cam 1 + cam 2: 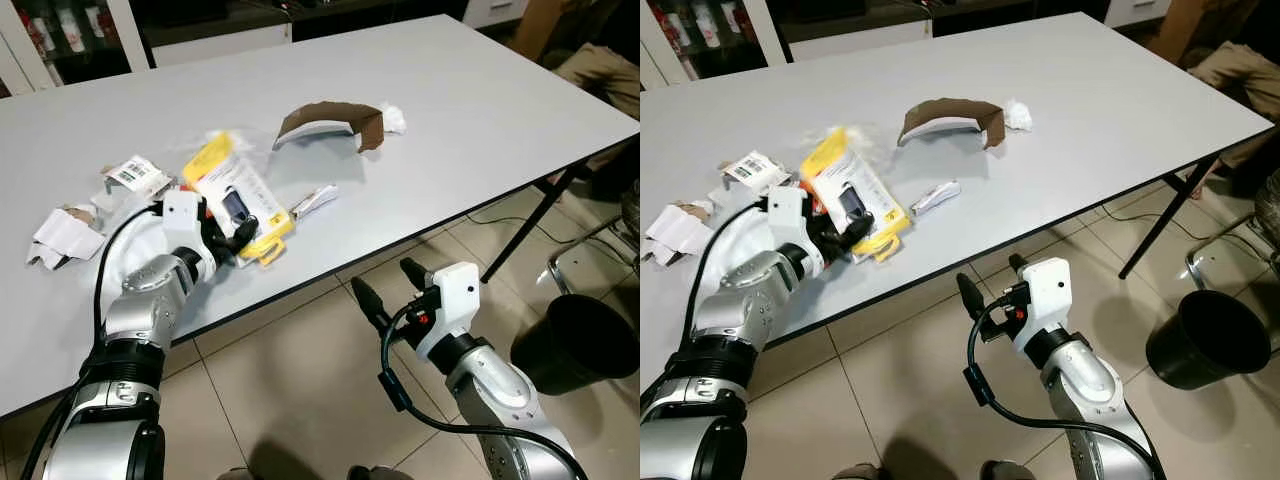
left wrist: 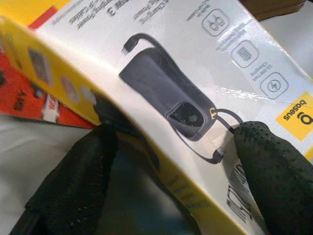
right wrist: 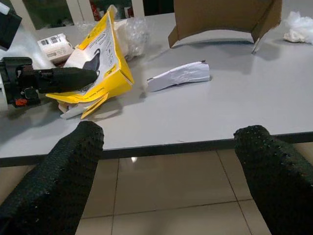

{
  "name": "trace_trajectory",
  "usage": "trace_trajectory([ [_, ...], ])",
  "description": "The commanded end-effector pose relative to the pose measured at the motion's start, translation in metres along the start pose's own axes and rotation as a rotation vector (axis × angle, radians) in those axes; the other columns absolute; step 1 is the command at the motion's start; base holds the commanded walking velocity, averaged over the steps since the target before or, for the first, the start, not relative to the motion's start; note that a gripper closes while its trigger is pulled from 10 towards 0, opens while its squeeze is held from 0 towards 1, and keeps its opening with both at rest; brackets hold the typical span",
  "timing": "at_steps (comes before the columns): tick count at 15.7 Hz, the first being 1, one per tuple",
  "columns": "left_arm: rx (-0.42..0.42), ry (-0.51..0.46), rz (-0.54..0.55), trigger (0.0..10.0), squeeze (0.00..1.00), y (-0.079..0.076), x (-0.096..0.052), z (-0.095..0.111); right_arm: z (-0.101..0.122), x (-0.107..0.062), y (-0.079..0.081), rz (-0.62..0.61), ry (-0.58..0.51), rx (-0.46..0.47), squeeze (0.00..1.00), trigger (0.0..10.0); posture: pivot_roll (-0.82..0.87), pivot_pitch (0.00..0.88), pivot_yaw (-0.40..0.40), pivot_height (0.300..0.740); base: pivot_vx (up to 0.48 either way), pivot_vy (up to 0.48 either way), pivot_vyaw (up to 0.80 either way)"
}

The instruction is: Picking trash to rubbish bin

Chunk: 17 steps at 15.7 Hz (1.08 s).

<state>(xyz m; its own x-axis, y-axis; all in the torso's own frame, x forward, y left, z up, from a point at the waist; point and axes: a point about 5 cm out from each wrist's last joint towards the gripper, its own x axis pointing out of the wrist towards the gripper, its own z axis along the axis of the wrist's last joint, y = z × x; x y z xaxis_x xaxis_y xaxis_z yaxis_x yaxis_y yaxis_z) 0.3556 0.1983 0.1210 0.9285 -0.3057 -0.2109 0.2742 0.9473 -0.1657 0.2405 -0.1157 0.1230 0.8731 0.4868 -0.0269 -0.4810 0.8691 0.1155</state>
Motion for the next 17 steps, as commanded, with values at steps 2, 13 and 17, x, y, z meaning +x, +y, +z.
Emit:
trace_trajectory([
  [2, 0.008, 0.070, 0.001, 0.0, 0.00, 0.005, -0.001, -0.012, 0.003, -0.003, -0.001, -0.010, 0.001, 0.000, 0.00, 10.0, -0.07, 0.128, -0.024, 0.740, 0.000, 0.000, 0.00],
  [13, 0.003, -0.035, 0.058, 0.0, 0.00, 0.015, 0.001, 0.012, 0.005, 0.002, -0.006, -0.042, -0.015, -0.009, 0.00, 10.0, -0.06, 0.101, -0.016, 0.740, 0.000, 0.000, 0.00],
  [17, 0.010, -0.125, 0.090, 0.0, 0.00, 0.014, -0.002, 0.029, 0.006, 0.006, -0.006, -0.046, -0.033, -0.013, 0.00, 10.0, -0.06, 0.076, -0.006, 0.740, 0.000, 0.000, 0.00],
])
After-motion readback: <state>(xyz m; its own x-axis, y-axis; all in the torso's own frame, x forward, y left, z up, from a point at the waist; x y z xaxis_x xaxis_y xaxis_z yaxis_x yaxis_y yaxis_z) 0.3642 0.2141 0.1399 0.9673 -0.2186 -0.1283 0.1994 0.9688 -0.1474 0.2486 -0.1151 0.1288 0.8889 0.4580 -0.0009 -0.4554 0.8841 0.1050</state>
